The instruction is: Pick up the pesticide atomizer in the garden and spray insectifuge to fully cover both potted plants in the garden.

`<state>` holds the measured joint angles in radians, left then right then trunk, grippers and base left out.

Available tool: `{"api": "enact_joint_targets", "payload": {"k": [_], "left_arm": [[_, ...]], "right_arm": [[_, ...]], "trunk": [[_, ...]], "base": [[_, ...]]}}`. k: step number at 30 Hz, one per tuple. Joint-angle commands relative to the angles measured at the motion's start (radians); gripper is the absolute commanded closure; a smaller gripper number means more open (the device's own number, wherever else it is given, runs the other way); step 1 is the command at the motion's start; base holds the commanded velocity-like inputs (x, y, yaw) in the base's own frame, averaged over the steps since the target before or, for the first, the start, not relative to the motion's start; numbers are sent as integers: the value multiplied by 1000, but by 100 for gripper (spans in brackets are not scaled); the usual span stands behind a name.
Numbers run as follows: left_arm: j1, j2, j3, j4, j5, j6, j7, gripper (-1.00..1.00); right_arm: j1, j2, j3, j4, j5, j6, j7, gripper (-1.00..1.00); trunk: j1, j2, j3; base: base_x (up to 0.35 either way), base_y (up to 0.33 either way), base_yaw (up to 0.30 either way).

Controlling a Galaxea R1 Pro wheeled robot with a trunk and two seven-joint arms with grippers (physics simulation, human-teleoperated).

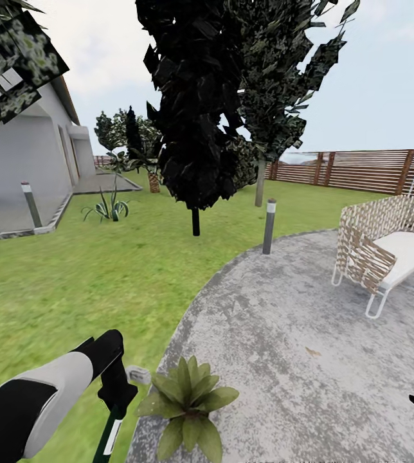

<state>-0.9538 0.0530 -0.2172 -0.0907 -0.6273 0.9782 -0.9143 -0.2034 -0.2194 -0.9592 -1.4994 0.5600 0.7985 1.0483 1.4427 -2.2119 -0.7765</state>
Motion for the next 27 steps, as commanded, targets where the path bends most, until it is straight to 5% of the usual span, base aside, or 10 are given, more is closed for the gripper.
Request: {"api": "enact_joint_targets", "payload": {"k": [1, 7, 27], "left_arm": [[0, 1, -10, -2, 0, 5, -9, 100], [0, 3, -74, -1, 0, 5, -9, 100], [0, 1, -82, -12, 1, 5, -11, 100]], "right_arm": [[-1, 0, -1, -1, 9, 4, 10, -100], [-2, 0, -1, -1, 9, 4, 10, -100], [-1, 0, -1, -1, 9, 4, 10, -100]], "trunk": [[0, -1, -1], [0, -1, -1], [7, -15, -7]], "base": [[0, 0, -251], [0, 0, -229], [0, 0, -14]]}}
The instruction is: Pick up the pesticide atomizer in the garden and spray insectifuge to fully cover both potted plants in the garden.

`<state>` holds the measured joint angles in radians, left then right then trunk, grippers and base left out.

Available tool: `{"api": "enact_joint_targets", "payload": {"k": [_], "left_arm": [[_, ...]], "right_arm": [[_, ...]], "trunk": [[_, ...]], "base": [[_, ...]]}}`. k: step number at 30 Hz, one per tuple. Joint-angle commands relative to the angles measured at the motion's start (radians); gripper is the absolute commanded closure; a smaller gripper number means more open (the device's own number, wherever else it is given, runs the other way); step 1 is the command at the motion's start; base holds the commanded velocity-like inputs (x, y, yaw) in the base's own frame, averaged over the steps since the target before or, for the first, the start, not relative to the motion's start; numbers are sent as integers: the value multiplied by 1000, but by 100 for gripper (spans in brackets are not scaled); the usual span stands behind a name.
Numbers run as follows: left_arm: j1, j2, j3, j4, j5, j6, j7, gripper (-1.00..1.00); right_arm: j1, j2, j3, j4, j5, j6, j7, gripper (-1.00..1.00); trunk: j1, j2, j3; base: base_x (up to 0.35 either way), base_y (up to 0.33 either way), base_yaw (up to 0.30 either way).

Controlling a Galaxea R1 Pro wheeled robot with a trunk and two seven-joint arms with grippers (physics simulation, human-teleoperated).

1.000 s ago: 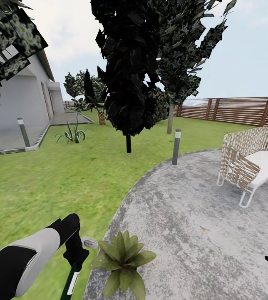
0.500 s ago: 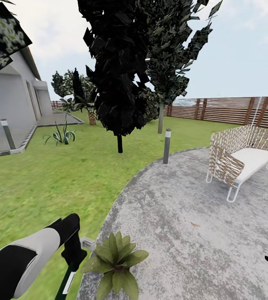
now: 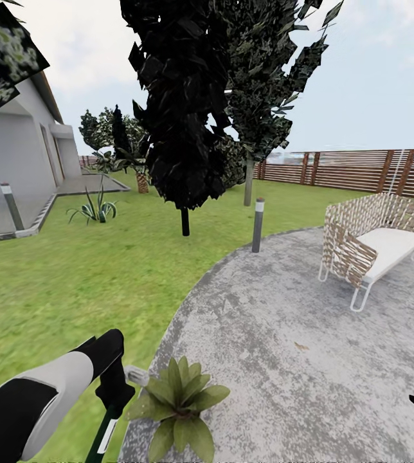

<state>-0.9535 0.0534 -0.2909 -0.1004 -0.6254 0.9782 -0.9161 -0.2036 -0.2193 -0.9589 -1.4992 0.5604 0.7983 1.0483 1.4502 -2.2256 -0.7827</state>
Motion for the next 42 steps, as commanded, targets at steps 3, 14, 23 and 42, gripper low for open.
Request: {"api": "enact_joint_targets", "payload": {"k": [3, 14, 23, 42], "left_arm": [[0, 0, -8, -2, 0, 5, -9, 100], [0, 0, -10, -2, 0, 5, -9, 100], [1, 4, -8, 6, 6, 5, -11, 100], [1, 68, 1, 14, 134, 4, -13, 100]], "right_arm": [[-2, 0, -1, -1, 9, 4, 10, -100], [-2, 0, -1, -1, 9, 4, 10, -100], [-1, 0, -1, -1, 9, 4, 10, -100], [-1, 0, -1, -1, 9, 4, 10, -100]], "trunk": [[8, -15, -7], [19, -36, -17], [19, -36, -17], [19, -36, -17]], "base": [[0, 0, 0], [0, 0, 0], [0, 0, 0], [0, 0, 0]]}}
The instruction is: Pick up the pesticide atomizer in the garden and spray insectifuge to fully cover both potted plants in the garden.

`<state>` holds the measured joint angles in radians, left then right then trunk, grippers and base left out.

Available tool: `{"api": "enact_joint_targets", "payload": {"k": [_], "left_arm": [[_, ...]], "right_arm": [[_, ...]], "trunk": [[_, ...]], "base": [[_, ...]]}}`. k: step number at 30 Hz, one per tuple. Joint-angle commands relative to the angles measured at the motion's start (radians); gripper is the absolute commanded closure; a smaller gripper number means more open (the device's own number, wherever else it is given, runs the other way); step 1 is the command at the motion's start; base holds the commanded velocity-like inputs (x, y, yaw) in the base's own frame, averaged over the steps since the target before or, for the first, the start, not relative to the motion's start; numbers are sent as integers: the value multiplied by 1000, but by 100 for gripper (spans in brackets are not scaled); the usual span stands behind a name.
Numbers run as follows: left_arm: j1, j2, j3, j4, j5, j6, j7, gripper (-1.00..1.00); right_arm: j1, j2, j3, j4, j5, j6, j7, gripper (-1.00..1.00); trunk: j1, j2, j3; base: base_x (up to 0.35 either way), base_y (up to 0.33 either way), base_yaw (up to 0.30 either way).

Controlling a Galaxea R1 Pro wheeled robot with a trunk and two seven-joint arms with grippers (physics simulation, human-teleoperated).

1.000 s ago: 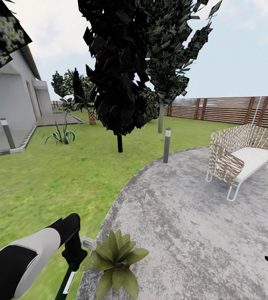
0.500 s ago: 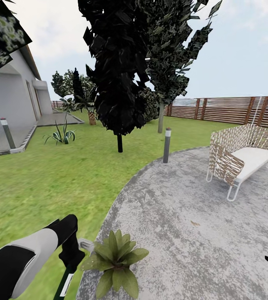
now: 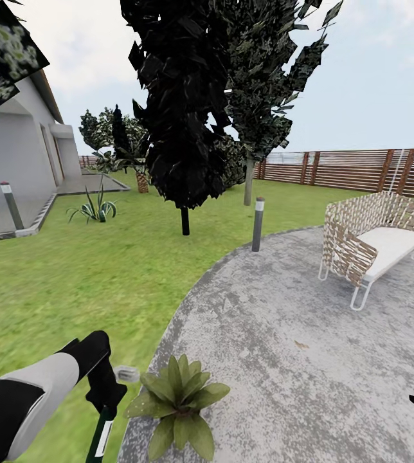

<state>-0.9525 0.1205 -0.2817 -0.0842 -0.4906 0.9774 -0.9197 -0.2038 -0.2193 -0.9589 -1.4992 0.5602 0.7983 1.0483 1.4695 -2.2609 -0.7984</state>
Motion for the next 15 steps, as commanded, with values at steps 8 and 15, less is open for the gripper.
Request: {"api": "enact_joint_targets", "payload": {"k": [8, 15], "left_arm": [[0, 1, -3, -20, 1, 4, -9, 100], [-1, 4, -2, -115, 1, 8, -11, 100]], "right_arm": [[-1, 0, -1, -1, 9, 4, 10, -100], [-1, 0, -1, -1, 9, 4, 10, -100]], "trunk": [[0, -1, -1], [0, -1, -1]], "base": [[0, 0, 0], [0, 0, 0]]}}
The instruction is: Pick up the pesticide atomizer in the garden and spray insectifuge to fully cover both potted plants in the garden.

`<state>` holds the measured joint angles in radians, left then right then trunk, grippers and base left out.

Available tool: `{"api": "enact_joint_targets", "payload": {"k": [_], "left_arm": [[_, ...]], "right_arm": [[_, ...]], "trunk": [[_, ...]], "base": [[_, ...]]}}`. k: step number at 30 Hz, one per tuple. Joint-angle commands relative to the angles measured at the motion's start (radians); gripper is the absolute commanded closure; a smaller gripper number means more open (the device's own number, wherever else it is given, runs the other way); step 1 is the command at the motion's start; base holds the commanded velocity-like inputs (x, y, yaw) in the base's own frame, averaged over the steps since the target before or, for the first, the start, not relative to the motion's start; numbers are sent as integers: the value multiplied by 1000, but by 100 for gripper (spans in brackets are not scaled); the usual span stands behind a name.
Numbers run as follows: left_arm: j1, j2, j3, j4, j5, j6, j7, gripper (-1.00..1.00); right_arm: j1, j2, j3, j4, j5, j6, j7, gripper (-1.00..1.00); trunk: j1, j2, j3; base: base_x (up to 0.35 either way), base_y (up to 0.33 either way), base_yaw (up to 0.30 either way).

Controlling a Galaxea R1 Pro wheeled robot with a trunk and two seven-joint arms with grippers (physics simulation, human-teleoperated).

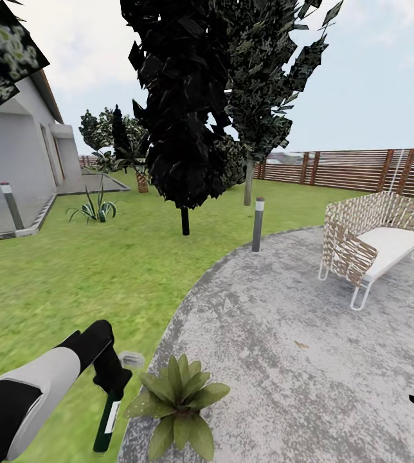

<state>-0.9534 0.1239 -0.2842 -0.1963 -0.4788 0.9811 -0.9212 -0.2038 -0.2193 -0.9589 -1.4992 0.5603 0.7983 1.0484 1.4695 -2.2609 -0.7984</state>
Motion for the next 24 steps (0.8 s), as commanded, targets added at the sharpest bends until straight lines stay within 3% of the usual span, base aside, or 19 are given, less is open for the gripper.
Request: {"api": "enact_joint_targets", "payload": {"k": [1, 19, 24], "left_arm": [[0, 0, 0, -5, -11, 4, -10, 100], [1, 2, -2, 23, -13, 2, -7, 100], [1, 2, -1, 19, -14, 2, -7, 100]], "right_arm": [[-1, 0, -1, -1, 9, 4, 10, -100], [-1, 0, -1, -1, 9, 4, 10, -100], [-1, 0, -1, -1, 9, 4, 10, -100]], "trunk": [[0, -1, -1], [0, -1, -1], [0, -1, -1]], "base": [[0, 0, 0], [-49, 0, 17], [175, 115, 3]]}}
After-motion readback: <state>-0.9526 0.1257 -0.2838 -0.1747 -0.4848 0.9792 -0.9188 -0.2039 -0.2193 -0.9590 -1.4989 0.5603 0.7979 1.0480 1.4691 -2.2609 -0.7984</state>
